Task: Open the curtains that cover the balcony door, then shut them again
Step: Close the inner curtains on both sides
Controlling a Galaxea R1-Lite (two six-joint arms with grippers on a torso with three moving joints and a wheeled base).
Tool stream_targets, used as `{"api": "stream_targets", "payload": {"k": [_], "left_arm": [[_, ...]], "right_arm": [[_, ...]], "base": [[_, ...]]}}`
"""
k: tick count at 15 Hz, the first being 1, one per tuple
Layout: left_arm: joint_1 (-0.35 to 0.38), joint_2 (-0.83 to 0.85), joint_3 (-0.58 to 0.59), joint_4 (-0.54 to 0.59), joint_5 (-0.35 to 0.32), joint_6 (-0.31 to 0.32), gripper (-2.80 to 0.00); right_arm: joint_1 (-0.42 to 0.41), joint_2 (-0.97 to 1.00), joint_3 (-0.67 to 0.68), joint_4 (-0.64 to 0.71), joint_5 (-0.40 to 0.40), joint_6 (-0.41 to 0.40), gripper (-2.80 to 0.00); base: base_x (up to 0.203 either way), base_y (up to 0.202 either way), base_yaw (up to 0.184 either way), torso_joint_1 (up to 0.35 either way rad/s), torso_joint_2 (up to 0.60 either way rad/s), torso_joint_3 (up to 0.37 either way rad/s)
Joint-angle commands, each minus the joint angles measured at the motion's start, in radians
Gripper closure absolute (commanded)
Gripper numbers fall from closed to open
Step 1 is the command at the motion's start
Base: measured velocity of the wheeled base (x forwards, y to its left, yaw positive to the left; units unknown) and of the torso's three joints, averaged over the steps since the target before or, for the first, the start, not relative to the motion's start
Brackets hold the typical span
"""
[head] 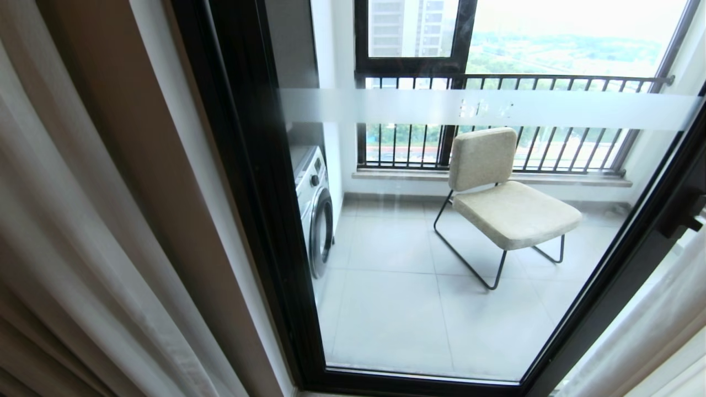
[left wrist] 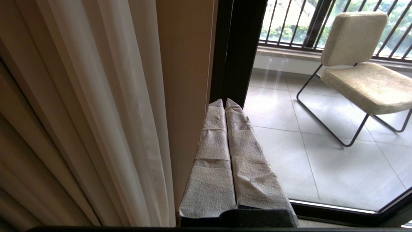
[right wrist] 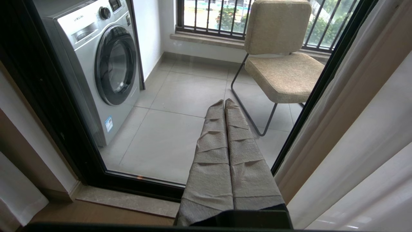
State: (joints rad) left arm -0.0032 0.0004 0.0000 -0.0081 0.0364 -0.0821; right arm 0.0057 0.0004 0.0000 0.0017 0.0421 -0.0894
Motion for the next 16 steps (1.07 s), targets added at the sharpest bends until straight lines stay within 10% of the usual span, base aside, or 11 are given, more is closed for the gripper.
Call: {"api": "stream_targets", "payload": {"k": [1, 10, 16], "left_arm": [[0.0, 0.0, 0.0, -0.001, 0.002, 0.001, 0.0], [0.0, 0.003, -0.176, 0.004, 0.012, 0.01, 0.0], [-0.011, 0.249, -0.42, 0.003, 0.169, 0.015, 0.0]], "right_arm": [[0.0, 0.0, 0.0, 0.0, 0.001, 0.0, 0.0], [0.0, 0.0, 0.0, 0.0, 0.001, 0.0, 0.0], [0.0, 0.0, 0.0, 0.0, 0.001, 0.0, 0.0]], "base": [[0.0, 0.0, 0.0, 0.0, 0.0, 0.0], [0.0, 0.0, 0.0, 0.0, 0.0, 0.0], [0.0, 0.0, 0.0, 0.0, 0.0, 0.0]]}}
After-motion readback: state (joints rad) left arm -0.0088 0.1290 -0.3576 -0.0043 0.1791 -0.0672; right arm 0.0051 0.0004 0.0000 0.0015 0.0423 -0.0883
